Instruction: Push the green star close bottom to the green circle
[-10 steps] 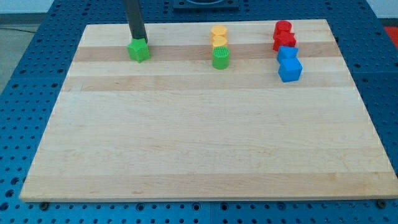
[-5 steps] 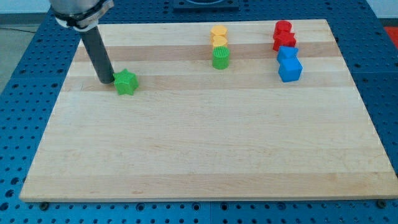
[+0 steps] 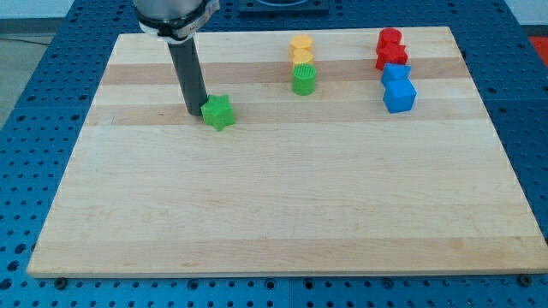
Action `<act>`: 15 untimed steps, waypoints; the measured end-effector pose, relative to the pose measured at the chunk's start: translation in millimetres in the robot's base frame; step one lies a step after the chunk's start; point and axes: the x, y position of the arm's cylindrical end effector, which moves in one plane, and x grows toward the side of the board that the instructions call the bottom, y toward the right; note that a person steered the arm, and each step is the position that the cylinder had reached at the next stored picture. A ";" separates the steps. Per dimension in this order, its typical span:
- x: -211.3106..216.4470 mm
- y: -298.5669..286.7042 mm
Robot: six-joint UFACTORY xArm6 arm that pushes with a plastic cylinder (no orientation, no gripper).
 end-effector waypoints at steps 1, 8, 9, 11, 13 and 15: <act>15.7 0.9; 15.7 58.0; 12.3 73.5; 1.0 91.1; -3.0 100.4; -4.6 96.6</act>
